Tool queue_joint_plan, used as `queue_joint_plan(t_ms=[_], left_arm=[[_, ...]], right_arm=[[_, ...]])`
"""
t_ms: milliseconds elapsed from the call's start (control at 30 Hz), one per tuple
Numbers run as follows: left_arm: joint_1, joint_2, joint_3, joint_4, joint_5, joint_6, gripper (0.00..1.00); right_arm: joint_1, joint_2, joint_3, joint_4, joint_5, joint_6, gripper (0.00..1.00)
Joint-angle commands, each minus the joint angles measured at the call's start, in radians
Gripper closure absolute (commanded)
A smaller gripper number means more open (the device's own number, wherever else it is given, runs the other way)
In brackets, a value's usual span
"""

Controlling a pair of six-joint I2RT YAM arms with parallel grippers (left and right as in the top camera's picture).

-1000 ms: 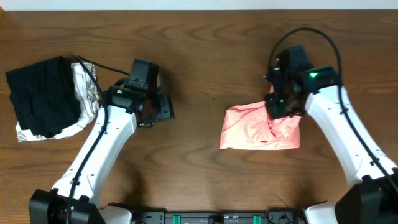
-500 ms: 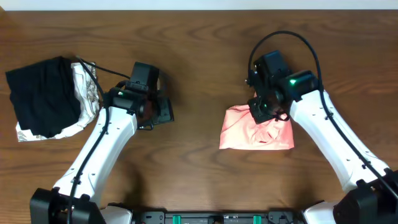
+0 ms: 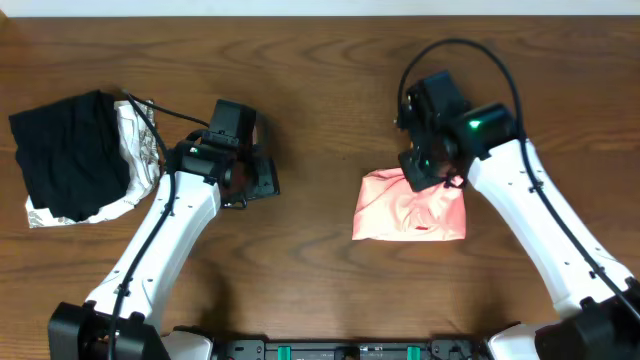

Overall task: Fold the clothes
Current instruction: 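Lift the right end with the right gripper and fold it leftward over the shirt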

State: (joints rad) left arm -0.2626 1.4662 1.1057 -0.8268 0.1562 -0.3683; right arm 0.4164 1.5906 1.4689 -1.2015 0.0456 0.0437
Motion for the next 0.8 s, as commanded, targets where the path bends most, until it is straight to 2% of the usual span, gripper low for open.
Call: queue_joint_plan(t_ms=[0,767], left_arm=[[0.004,0.004,-0.005,-0.001,-0.011,0.009,0.4],[0.004,0.004,-0.005,-0.003,-0.011,0.009,0.4]], right_arm=[[0.002,-0.001,0.084,-0.019,0.019,-0.008,0.99],[0.026,-0.001,0.087,-0.097,-0.005,-0.049,0.97]])
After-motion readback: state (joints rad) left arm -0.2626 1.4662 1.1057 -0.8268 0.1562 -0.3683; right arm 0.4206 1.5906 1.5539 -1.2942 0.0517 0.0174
